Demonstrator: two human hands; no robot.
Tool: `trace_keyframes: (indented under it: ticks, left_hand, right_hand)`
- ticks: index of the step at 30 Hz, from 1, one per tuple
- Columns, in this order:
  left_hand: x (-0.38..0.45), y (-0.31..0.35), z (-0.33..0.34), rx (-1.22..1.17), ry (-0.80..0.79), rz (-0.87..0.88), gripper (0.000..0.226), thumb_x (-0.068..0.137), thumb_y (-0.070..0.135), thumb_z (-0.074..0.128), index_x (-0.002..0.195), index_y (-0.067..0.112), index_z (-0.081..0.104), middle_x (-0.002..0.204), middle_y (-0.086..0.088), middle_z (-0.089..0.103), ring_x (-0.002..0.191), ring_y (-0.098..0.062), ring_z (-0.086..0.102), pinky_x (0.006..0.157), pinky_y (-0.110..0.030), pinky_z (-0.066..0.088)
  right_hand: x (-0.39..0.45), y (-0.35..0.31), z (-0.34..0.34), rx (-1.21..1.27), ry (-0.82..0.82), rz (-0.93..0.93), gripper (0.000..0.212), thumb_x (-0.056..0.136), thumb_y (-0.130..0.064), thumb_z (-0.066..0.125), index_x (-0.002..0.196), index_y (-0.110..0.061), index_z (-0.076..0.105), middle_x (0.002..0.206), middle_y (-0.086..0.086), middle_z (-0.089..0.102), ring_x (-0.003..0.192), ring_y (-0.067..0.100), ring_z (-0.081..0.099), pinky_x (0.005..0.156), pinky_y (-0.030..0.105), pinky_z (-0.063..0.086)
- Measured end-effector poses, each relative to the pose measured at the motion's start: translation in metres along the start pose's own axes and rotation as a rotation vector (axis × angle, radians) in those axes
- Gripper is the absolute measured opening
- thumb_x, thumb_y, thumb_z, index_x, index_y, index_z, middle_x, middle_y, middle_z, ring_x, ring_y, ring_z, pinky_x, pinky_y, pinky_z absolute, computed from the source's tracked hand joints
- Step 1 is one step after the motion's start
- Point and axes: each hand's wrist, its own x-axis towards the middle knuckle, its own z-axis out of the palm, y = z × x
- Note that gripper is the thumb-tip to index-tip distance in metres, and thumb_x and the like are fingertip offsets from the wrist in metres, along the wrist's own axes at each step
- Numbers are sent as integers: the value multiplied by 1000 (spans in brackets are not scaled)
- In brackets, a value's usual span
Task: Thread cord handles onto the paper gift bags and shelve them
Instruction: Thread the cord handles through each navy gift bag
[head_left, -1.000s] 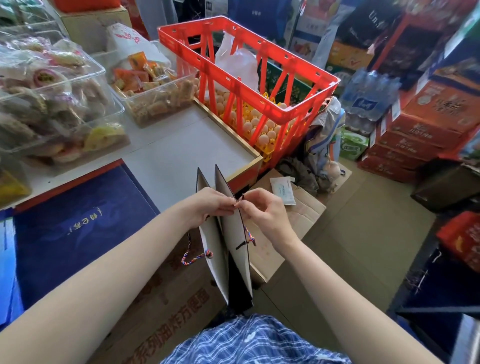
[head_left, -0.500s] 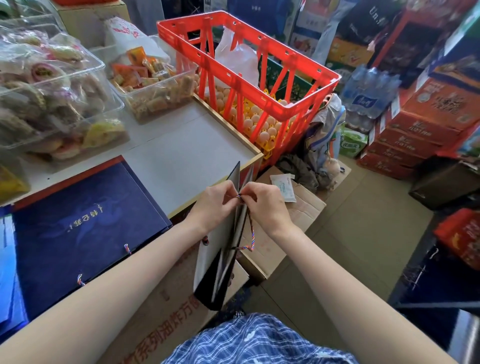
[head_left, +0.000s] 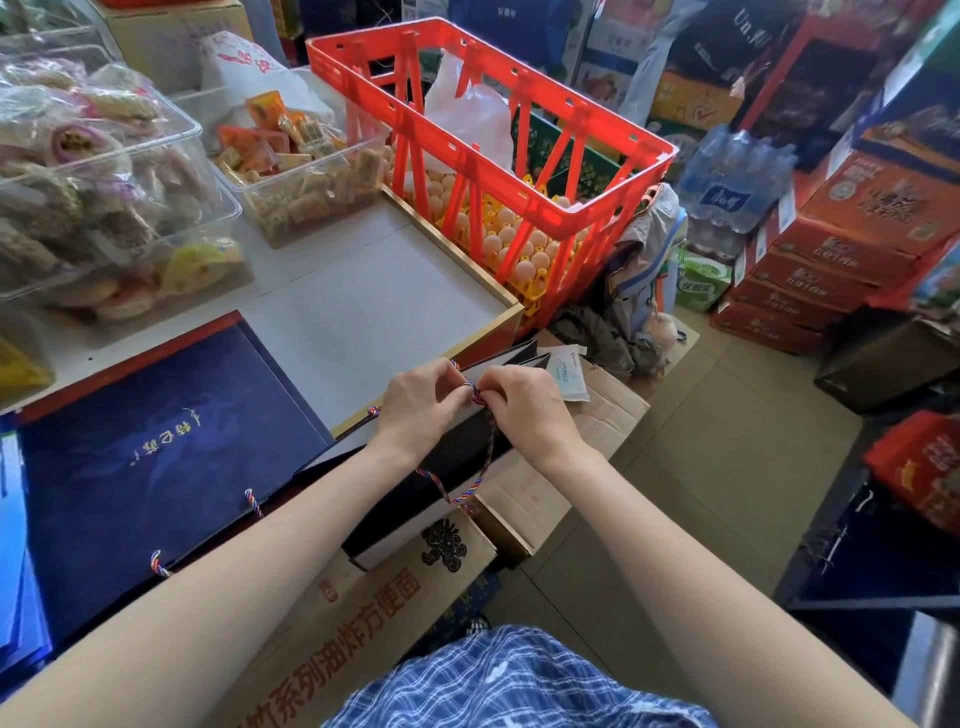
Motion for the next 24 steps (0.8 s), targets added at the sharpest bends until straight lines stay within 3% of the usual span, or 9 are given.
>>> trace_keyframes:
  ticks: [5, 7, 11, 15, 18, 21, 24]
  left_hand:
    - [10, -4, -11, -497, -309, -281, 8, 90, 7, 58, 83, 11, 61, 80, -7, 69, 76, -17, 67, 77, -26, 56]
    - [12, -5, -16, -585, -386, -309, 9, 90, 3, 56, 84, 9, 61, 77, -7, 69, 69, -10, 67, 73, -21, 56]
    - [15, -6, -19, -537, -425, -332, 8, 89, 4, 58, 83, 8, 61, 74, -5, 69, 62, -6, 66, 70, -20, 55]
    - [18, -6, -17, -278, -281, -354, 16, 84, 10, 67, 71, 12, 57, 68, -8, 63, 58, -14, 60, 66, -27, 55]
    - [17, -4, -23, -402, -327, -462, 13, 85, 12, 66, 75, 6, 59, 69, -9, 60, 58, -15, 56, 58, -19, 53]
    - [15, -5, -30, -554, -493, -491, 13, 88, 17, 62, 88, 4, 66, 80, -7, 70, 71, -13, 67, 69, -19, 57]
    - [14, -8, -30, -544, -511, -457, 15, 89, 19, 60, 92, 6, 68, 93, -12, 70, 85, -17, 67, 79, -23, 56]
  right_hand:
    - [-2, 6, -1, 180, 7, 3, 12, 86, -4, 61, 91, -6, 71, 88, 6, 71, 81, 14, 61, 79, 31, 50]
    - [-1, 9, -1, 240, -13, 1, 12, 85, -2, 62, 90, -6, 72, 87, 5, 71, 81, 13, 62, 80, 30, 51]
    - [4, 13, 0, 287, -59, 3, 14, 84, -1, 62, 90, -8, 72, 86, -1, 71, 81, 12, 65, 81, 32, 53]
    - [2, 11, 5, 378, -49, 25, 12, 83, 0, 65, 92, -7, 69, 86, 2, 71, 82, 16, 68, 80, 30, 55]
    - [2, 11, 9, 421, -16, 25, 11, 82, 1, 66, 89, -6, 69, 85, 2, 71, 81, 15, 67, 80, 28, 54]
    - [2, 12, 10, 432, -12, 9, 11, 82, 2, 65, 87, -5, 72, 84, 1, 70, 78, 12, 64, 76, 18, 51]
    - [2, 12, 11, 434, -15, 6, 11, 82, 2, 65, 87, -5, 72, 84, 0, 68, 77, 9, 62, 74, 13, 48]
